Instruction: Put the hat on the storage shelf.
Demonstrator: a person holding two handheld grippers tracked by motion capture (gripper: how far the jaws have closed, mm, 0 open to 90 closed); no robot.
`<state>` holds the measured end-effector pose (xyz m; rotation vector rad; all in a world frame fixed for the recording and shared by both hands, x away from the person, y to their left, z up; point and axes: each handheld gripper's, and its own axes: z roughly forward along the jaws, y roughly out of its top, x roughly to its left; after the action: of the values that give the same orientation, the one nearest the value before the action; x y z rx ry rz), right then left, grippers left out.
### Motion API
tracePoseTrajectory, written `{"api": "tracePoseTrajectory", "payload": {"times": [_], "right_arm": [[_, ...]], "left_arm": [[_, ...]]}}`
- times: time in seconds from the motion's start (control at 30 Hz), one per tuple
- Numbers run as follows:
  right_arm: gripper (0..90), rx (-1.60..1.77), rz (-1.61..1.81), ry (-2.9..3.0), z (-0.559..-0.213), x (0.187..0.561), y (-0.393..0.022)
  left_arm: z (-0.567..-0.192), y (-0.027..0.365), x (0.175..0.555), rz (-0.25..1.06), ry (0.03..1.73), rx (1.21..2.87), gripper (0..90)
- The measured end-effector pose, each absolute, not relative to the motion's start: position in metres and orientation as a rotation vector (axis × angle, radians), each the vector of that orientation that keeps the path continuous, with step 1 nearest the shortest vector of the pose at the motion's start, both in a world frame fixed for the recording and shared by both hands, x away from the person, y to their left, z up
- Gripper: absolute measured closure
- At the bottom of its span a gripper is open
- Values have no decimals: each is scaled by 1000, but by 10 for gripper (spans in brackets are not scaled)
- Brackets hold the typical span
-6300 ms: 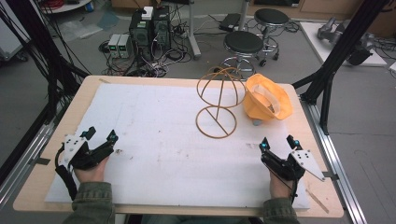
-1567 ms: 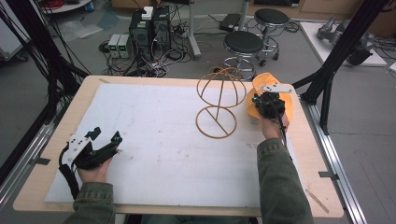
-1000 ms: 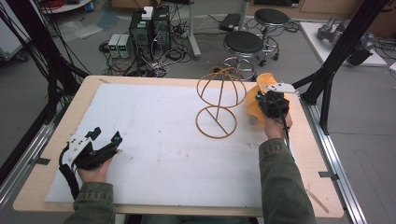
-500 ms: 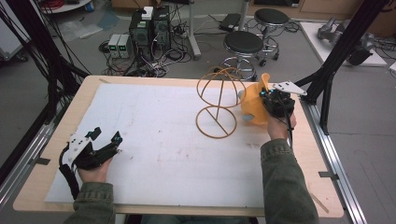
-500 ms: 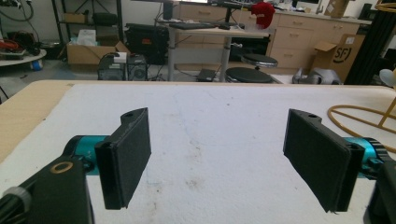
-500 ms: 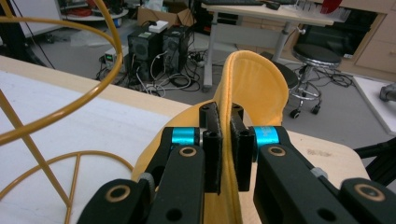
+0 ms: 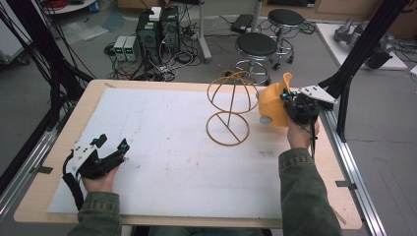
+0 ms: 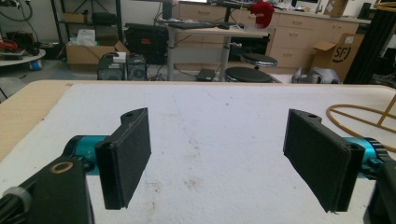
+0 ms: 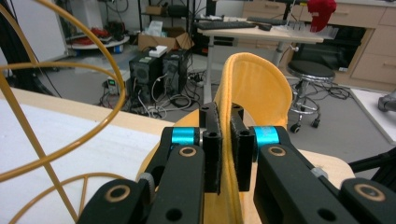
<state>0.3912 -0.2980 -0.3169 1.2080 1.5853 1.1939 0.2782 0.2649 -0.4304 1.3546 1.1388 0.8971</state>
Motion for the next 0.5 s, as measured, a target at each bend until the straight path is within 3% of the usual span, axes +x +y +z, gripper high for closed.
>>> {"api": "tracePoseTrajectory", "payload": {"times": [0.5], "right_arm": [[861,1158,1251,1518,-300,367,-296]], "left_arm": [[-430,264,278,893,1133,1358,235]]}}
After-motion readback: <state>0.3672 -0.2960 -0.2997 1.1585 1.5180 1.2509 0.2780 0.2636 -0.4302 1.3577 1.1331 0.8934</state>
